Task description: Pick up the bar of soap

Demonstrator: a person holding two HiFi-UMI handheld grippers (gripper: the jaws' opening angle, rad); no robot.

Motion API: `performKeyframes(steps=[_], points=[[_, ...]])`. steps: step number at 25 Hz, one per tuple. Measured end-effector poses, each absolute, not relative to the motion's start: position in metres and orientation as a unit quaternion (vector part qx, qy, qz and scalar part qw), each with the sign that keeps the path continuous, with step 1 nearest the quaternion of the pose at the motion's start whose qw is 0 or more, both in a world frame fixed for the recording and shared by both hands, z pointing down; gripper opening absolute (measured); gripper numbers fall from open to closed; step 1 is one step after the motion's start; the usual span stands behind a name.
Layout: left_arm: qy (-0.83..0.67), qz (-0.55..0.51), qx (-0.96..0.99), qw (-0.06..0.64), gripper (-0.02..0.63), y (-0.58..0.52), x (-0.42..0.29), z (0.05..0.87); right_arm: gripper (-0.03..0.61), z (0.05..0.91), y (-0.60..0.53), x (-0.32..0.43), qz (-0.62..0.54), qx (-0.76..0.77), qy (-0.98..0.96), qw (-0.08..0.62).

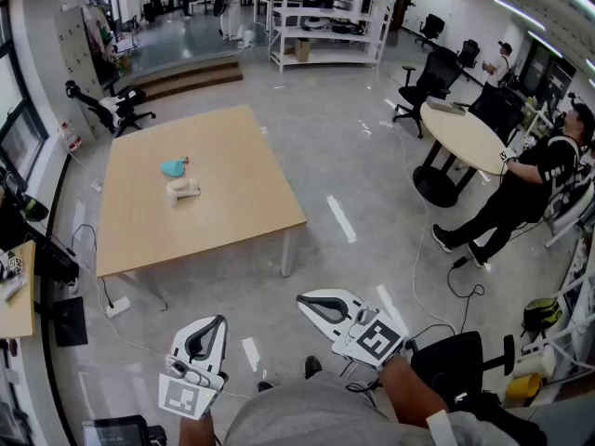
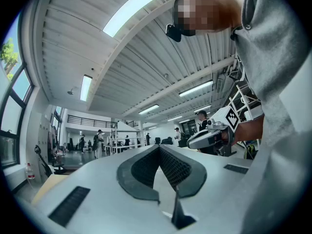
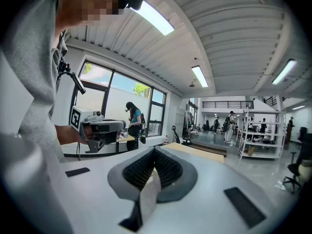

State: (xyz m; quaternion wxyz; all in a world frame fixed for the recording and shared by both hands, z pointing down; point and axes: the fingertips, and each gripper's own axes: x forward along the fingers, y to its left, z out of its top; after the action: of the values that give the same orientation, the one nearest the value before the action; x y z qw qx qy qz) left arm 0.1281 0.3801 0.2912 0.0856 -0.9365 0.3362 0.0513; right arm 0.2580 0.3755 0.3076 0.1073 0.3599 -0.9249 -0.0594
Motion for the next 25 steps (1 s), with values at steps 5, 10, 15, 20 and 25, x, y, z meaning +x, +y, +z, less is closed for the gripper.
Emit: performKeyframes(steps=[5,10,15,20,25], points=[[0.323,0.060,-0.941,0.083,0.006,0.372,0.120,0.305,0.007,0.325,0.376,0.255,-0.031,0.382,-0.915,0.124],[0.323,0.056,-0.941,0.078,0.006,0.375,0.106,0.311,0.006,0.327,0.380,0.240,-0.034,0.380,-0.916,0.124],[0.322,0.049,-0.942,0.082,0.006,0.376,0.098,0.312,0.006,0.326,0.382,0.233,-0.036,0.380,-0.917,0.120],[0.329,0.063,-0.939,0.077,0.006,0.370,0.094,0.312,0.006,0.333,0.378,0.231,-0.028,0.377,-0.917,0.127],[0.333,0.065,-0.938,0.068,0.006,0.365,0.071,0.307,0.006,0.328,0.377,0.210,-0.025,0.376,-0.916,0.133]])
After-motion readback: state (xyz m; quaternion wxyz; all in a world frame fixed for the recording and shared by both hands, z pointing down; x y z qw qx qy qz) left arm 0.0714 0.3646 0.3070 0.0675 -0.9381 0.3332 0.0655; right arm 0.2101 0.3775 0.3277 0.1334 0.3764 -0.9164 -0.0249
